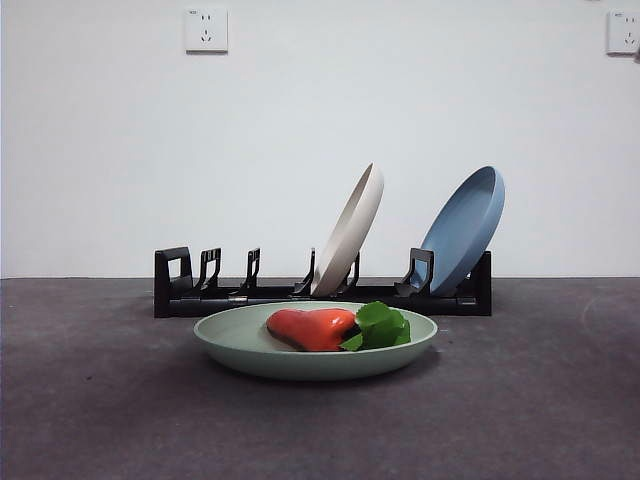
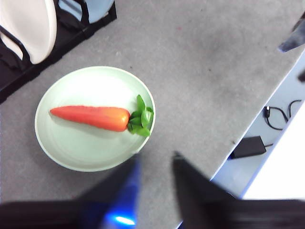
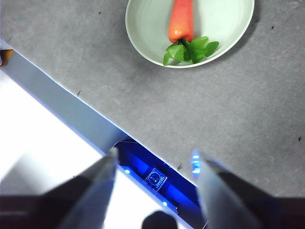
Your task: Take the green plate from the plate rack,put the plate on the table,take the carrot from the table,put the carrot in the plate
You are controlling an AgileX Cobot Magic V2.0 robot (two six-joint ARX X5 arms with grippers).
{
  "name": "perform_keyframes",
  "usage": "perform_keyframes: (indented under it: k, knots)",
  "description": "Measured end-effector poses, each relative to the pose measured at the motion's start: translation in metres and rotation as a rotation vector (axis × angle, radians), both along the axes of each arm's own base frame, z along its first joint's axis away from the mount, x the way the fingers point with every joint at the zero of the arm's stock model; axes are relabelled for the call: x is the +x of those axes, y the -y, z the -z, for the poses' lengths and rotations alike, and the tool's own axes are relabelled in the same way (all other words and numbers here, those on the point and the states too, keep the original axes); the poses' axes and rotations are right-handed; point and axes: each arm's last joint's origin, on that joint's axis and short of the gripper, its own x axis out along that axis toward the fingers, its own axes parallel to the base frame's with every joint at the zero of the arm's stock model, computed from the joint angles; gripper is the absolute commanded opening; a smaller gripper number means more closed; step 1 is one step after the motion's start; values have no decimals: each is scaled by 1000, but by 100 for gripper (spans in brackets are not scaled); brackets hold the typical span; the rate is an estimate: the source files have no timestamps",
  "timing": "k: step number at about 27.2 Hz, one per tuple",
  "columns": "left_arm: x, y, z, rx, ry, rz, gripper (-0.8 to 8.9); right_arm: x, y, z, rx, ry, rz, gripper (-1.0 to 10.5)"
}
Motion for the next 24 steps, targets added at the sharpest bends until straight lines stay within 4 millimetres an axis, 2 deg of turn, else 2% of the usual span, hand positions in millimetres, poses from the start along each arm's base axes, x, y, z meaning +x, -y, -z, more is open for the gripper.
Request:
perform_keyframes:
  k: [24]
  knots:
    - [0,0,0,5,-2,-2,-3,0,0,0,-2,2,-3,1]
